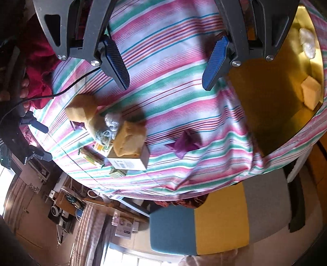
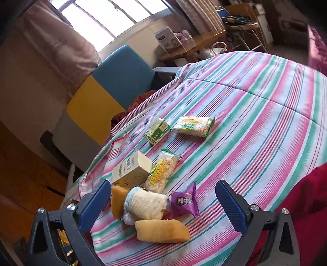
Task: Organize objects
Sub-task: 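Move the left gripper back to the items and grasp another yellow sponge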
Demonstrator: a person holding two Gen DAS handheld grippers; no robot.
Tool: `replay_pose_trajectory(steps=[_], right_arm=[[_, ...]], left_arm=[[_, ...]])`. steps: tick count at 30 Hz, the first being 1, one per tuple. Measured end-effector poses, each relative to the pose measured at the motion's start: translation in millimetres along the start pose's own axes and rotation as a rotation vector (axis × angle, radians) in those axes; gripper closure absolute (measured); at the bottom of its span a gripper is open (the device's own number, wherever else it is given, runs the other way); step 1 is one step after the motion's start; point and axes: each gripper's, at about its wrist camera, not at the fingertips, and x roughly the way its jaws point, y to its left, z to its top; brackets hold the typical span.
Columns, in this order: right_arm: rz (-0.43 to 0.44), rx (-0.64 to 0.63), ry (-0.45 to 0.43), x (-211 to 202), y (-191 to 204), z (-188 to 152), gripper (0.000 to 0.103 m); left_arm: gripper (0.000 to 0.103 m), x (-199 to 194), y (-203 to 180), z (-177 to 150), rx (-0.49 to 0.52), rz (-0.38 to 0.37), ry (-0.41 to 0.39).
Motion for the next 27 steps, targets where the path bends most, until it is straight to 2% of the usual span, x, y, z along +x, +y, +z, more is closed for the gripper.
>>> replay_pose_trajectory(steps=[4, 7, 16, 19, 22, 27], right_arm=[[0.015, 0.009, -0.002, -1.9, -1.2, 0.0, 0.0], [0.023, 0.017, 0.002, -1.5, -2.2, 0.8, 0.0], [0.031, 0.012, 0.017, 0.6, -1.6, 0.5, 0.0], [0.033, 0.017, 0.021, 1.3, -2.6, 0.4, 0.0], [0.039, 0.024, 0.016, 0.6, -3.8, 0.8, 0.0], [0.027, 0.024, 0.03, 3.6, -3.5, 0.9, 0.0]], left_arm=[[0.029, 15.3, -7.8, 13.7, 0.004, -0.021, 0.003], [0.029, 26.7, -10.0, 22.1, -0.018, -0.064, 0.016], [0.028, 69.0, -26.5, 47.2, 0.014, -0.164, 0.073], [0.023, 81.9, -27.9, 56.7, -0.003, -0.203, 0.078], [0.02, 90.6, -36.0, 68.6, 0.059, -0.198, 0.038], [0.017, 114.3, -34.9, 82.4, 0.039, -0.244, 0.067]])
